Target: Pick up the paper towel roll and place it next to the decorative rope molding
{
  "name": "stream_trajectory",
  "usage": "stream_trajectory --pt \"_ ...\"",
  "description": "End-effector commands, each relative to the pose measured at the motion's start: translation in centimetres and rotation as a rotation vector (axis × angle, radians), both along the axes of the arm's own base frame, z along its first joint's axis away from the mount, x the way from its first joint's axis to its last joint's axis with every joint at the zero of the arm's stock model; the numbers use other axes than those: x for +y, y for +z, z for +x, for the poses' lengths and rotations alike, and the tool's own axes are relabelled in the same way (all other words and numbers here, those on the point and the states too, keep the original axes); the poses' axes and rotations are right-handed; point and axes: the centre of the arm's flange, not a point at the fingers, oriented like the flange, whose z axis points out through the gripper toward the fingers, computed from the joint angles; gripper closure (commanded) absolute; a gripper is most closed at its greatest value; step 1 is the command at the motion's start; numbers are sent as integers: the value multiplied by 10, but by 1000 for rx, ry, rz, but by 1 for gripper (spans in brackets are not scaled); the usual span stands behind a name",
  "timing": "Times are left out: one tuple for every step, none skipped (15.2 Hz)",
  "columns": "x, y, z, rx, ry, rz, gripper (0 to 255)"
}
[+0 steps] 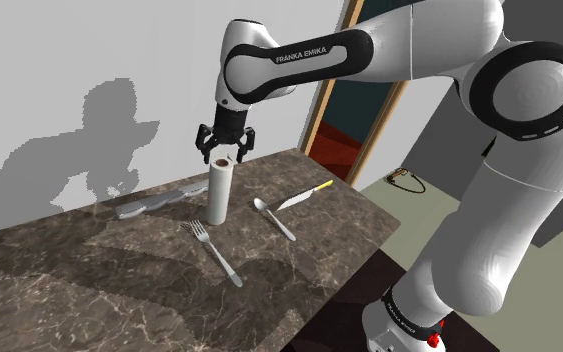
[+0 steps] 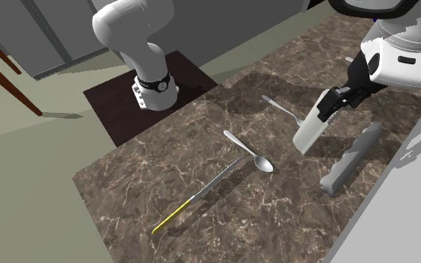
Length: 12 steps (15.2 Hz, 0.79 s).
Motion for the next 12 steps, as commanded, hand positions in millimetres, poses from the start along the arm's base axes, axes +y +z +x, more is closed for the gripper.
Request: stream_trajectory --pt "0 0 0 0 0 0 0" --pt "-1 13 0 0 0 0 0" --pt "-2 26 1 0 0 0 0" --pt "-2 40 1 0 0 0 0" --pt "-3 50 1 0 0 0 0" --pt "-3 50 1 0 0 0 0" --pt "-3 50 1 0 0 0 0" --pt "-3 50 1 0 0 0 0" --pt "-3 50 1 0 0 0 0" --pt "-3 50 1 0 0 0 0" --pt "-3 50 1 0 0 0 0" --pt "-3 50 1 0 0 0 0"
